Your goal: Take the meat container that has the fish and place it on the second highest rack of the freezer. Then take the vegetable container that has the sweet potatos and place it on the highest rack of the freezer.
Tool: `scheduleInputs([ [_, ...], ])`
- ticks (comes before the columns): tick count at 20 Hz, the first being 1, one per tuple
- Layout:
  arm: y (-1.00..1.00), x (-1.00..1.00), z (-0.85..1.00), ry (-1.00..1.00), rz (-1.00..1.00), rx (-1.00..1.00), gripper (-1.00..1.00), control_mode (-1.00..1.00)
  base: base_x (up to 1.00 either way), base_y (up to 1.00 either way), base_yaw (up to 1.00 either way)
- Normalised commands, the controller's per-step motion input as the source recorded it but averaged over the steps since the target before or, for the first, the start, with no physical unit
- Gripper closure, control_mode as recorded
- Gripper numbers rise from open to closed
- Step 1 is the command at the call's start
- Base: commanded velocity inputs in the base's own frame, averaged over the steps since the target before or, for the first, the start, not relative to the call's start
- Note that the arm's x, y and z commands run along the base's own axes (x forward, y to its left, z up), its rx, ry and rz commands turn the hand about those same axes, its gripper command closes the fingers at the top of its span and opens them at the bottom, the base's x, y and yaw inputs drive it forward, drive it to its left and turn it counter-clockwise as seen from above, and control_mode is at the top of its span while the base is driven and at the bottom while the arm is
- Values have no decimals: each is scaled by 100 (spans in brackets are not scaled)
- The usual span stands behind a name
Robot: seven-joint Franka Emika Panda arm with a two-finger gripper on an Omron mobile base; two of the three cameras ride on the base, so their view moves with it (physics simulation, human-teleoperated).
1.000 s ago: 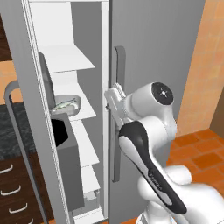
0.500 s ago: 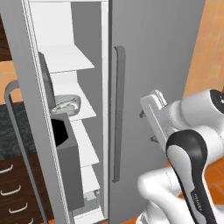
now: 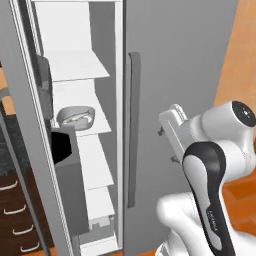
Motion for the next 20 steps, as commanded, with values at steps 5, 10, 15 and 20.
scheduleInputs([
  [5, 0, 0, 0, 0, 0, 0, -100, 100, -14, -76, 71],
  [10, 0, 0, 0, 0, 0, 0, -100, 100, -24, -54, 80],
  [15, 0, 0, 0, 0, 0, 0, -100, 100, -28, -22, 83],
  [20, 0, 0, 0, 0, 0, 0, -100, 100, -16, 1, 88],
])
